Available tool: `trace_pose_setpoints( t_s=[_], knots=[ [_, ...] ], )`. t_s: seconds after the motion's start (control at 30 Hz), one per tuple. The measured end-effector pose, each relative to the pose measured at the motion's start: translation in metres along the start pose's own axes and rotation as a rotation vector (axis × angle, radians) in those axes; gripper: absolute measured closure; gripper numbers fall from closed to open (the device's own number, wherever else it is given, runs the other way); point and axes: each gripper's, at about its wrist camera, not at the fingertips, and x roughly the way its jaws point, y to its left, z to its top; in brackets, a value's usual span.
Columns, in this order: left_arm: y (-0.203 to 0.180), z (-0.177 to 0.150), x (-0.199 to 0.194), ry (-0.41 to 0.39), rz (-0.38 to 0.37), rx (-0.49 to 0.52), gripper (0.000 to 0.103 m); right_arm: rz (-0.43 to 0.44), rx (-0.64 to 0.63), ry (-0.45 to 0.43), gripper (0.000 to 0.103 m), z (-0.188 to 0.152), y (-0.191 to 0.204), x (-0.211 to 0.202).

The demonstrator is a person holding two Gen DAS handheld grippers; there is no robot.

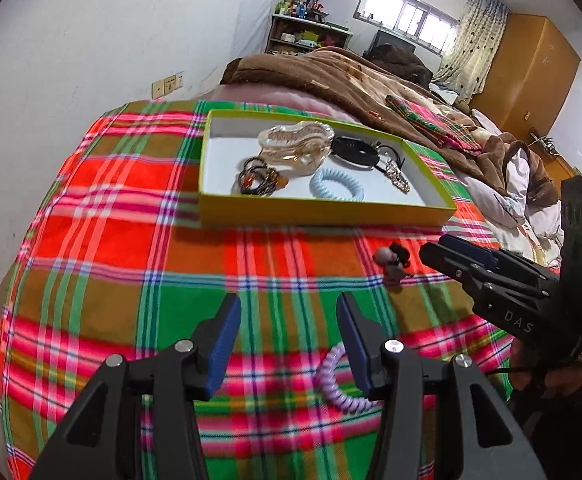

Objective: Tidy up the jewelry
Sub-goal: 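Move both grippers back to the pink-ball charm and lavender coil hair tie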

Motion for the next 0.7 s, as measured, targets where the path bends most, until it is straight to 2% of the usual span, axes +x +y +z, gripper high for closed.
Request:
trace_pose_setpoints(
  t_s=[0.27, 0.7],
  knots=[
    [0.013, -0.010, -0.007, -0.007, 0.010, -0.023, 0.051, 0.011, -0.026, 0.038, 0.063, -0.004, 0.017, 0.017],
    [0.016, -0.013, -0.008, -0.004, -0.001, -0.038, 0.051, -0.076, -0.060, 0.090, 0.063, -0.003, 0.027, 0.033]
  ],
)
